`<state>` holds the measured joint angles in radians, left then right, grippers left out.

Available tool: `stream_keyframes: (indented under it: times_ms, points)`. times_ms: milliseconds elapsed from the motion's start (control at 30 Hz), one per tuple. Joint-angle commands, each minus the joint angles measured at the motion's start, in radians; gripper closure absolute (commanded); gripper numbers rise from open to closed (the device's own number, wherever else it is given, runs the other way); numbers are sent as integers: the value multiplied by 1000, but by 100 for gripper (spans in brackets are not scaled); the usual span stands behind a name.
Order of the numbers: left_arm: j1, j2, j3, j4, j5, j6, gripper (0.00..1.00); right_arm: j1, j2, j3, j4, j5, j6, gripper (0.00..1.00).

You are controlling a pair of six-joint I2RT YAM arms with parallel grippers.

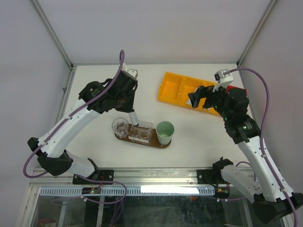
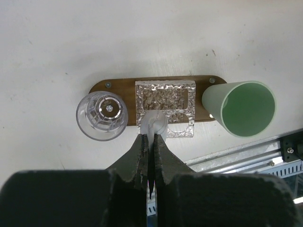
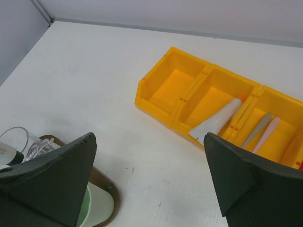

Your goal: Prepare toiletry sets of a toothbrush and toothpaste on the tray

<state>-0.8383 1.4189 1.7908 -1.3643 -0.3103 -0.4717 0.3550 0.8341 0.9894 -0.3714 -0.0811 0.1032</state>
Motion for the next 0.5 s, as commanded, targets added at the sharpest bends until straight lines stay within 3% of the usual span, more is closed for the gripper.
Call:
stream_keyframes:
  times_ms: [0, 467]
  points:
    - [-7, -36, -33, 80, 8, -20, 100, -5, -36, 21, 22, 36, -19, 0]
    - [-7, -36, -115, 162, -20, -22, 100, -5, -58, -9, 44, 43, -18, 0]
